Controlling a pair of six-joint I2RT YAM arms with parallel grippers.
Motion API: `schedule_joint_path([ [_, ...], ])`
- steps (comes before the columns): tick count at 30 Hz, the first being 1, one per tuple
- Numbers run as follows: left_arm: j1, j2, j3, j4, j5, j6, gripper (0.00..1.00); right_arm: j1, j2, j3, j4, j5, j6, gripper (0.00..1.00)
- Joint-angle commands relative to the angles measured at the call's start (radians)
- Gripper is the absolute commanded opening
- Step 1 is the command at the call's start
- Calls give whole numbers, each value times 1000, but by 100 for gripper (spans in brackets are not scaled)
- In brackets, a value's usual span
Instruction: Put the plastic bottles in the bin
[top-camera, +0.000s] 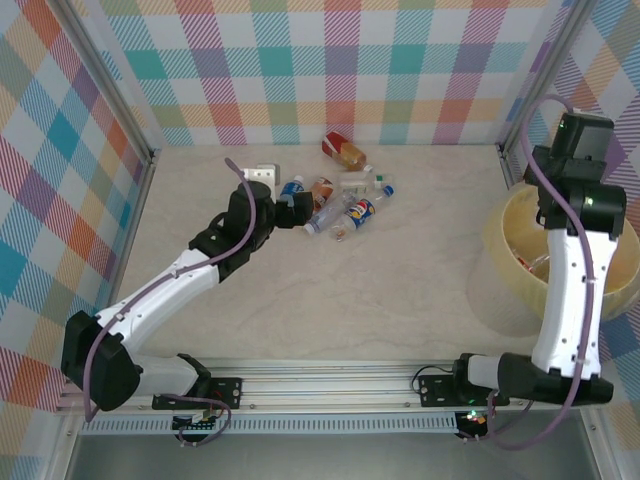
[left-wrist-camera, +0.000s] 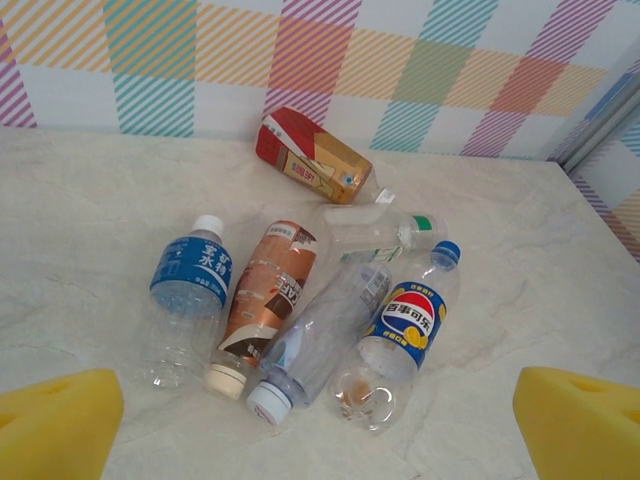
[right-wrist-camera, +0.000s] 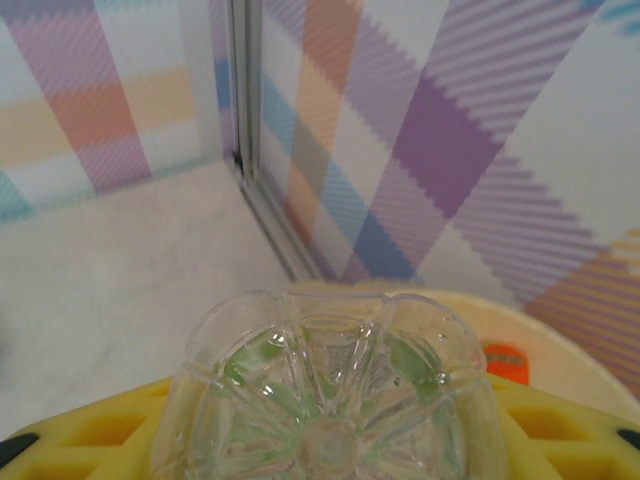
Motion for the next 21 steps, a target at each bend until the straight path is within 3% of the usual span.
schedule_joint_path([
  [1,10,15,48,-23,17,-25,100,-15,41,77,-254,3,62,48],
  [4,12,29,57,-33,16,-37,100,-43,64,56,-288,70,73,49],
  [9,13,34,65,-49,14,-46,100,-117,97,-12,-235,40,51,54],
  [15,15,16,40,-59,-13,-59,100,-144,151,11,-218,108,95,87],
  [21,24,12,30,-68,-31,-66,100,-144,140,36,-203,149,136,100],
])
